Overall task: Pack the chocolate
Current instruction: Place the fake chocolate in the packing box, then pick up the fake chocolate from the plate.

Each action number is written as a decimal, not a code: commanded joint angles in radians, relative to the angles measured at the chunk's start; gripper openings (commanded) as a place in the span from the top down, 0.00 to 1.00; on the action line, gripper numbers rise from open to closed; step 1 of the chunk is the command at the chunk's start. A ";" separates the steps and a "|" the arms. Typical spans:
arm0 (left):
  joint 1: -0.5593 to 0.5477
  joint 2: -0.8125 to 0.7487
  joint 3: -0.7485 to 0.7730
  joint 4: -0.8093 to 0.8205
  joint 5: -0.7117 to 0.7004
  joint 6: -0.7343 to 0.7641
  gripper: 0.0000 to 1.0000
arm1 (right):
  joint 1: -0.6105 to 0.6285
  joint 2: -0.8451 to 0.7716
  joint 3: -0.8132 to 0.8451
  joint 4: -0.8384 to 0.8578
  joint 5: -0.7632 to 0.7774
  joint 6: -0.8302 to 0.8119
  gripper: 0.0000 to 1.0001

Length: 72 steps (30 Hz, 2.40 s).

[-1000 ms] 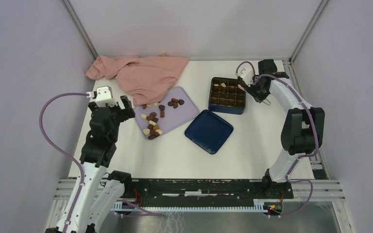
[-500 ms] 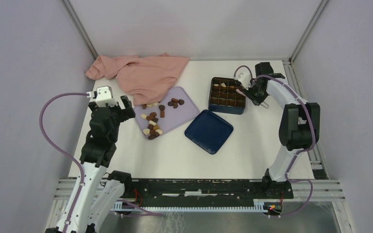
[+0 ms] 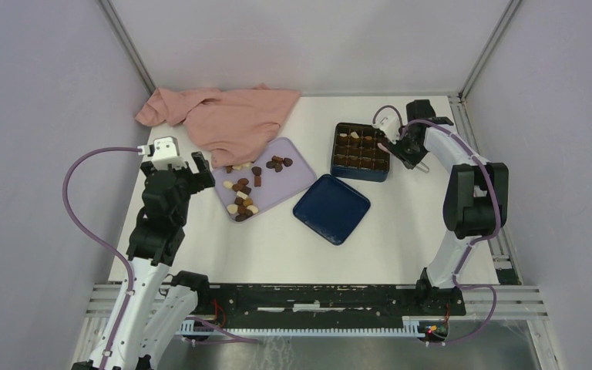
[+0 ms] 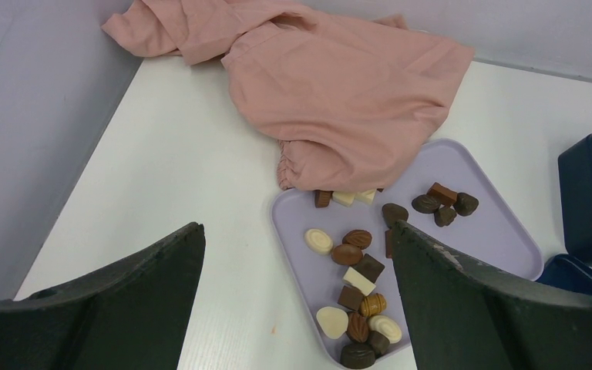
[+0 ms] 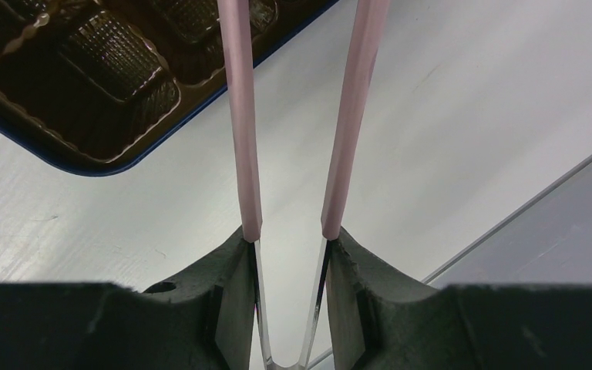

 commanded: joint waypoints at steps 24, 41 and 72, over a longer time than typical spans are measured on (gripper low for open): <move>0.000 -0.005 0.002 0.053 0.007 0.035 0.05 | 0.010 -0.113 0.027 -0.007 -0.193 0.015 0.61; 0.001 -0.023 -0.011 0.057 -0.058 0.040 0.05 | 0.674 -0.013 0.139 -0.021 -0.212 0.029 0.61; 0.000 -0.040 -0.009 0.062 -0.008 0.044 0.05 | 0.665 0.426 0.546 -0.166 0.136 0.043 0.58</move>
